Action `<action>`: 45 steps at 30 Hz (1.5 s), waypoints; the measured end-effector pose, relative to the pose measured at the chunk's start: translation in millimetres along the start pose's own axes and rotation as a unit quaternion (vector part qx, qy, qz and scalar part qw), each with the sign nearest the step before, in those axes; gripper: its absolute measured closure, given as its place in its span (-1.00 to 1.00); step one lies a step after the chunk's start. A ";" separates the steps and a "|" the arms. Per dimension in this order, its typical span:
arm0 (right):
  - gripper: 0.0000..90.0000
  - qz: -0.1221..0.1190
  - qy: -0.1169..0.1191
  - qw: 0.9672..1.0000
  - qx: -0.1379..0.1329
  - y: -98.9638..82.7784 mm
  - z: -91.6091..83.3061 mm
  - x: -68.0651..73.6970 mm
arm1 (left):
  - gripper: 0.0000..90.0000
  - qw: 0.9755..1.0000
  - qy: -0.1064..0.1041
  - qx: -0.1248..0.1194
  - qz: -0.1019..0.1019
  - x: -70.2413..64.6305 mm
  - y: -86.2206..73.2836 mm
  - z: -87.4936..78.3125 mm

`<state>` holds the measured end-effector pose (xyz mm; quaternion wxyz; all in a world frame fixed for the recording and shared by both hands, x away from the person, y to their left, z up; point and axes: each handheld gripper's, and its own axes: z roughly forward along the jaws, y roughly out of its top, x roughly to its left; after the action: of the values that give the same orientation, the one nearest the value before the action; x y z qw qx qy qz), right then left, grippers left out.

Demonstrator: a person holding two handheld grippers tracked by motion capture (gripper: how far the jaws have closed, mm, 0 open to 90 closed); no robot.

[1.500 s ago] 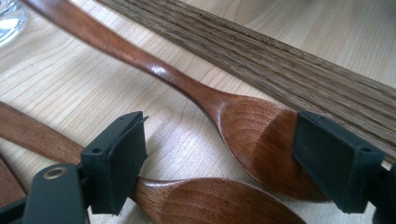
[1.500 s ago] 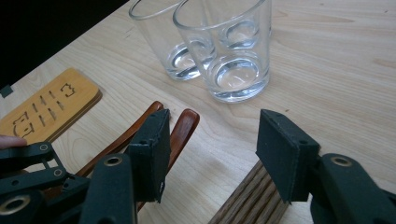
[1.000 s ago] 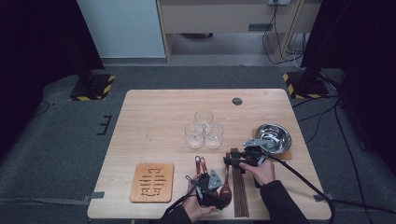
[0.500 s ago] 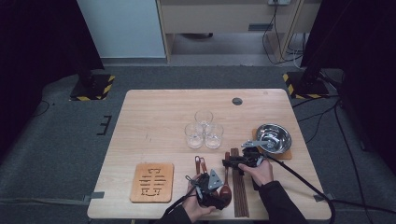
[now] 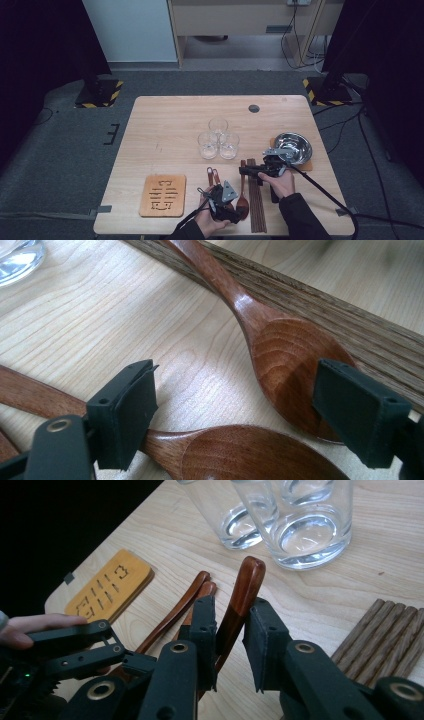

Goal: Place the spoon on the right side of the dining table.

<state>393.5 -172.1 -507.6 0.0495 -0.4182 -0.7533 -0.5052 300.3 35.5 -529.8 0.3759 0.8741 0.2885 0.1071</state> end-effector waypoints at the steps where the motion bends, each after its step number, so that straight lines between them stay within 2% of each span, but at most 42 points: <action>1: 0.70 0.003 0.003 1.000 -0.001 0.3 -0.6 0.4 | -0.62 1.000 0.000 0.000 0.000 0.1 0.0 -0.1; 16: 0.83 0.022 0.017 0.999 -0.036 3.2 -5.8 5.5 | -0.61 1.000 0.004 -0.003 -0.004 0.9 -0.4 0.2; 25: 0.89 0.044 0.039 0.997 -0.053 4.3 -7.6 9.7 | -0.61 1.000 0.007 -0.004 -0.006 1.7 -0.2 0.5; 32: 0.90 0.035 0.035 0.997 -0.065 7.2 -12.6 11.7 | -0.58 1.000 0.011 -0.003 -0.005 2.0 -0.1 -0.3; 35: 0.90 0.032 0.036 0.996 -0.074 9.2 -15.9 12.0 | -0.58 1.000 0.007 -0.013 -0.006 1.9 0.9 -3.9; 40: 0.90 0.029 0.037 0.995 -0.092 13.7 -23.8 13.3 | -0.58 0.999 0.006 -0.028 -0.017 5.0 2.1 -15.3; 45: 0.90 0.023 0.034 0.993 -0.112 18.2 -32.0 13.8 | -0.59 0.999 0.013 -0.039 -0.032 13.9 0.3 -28.2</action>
<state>385.9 -187.2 -472.1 0.0397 -0.4206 -0.6801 -0.5992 300.3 60.3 -510.4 0.4092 0.8476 0.3170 0.1170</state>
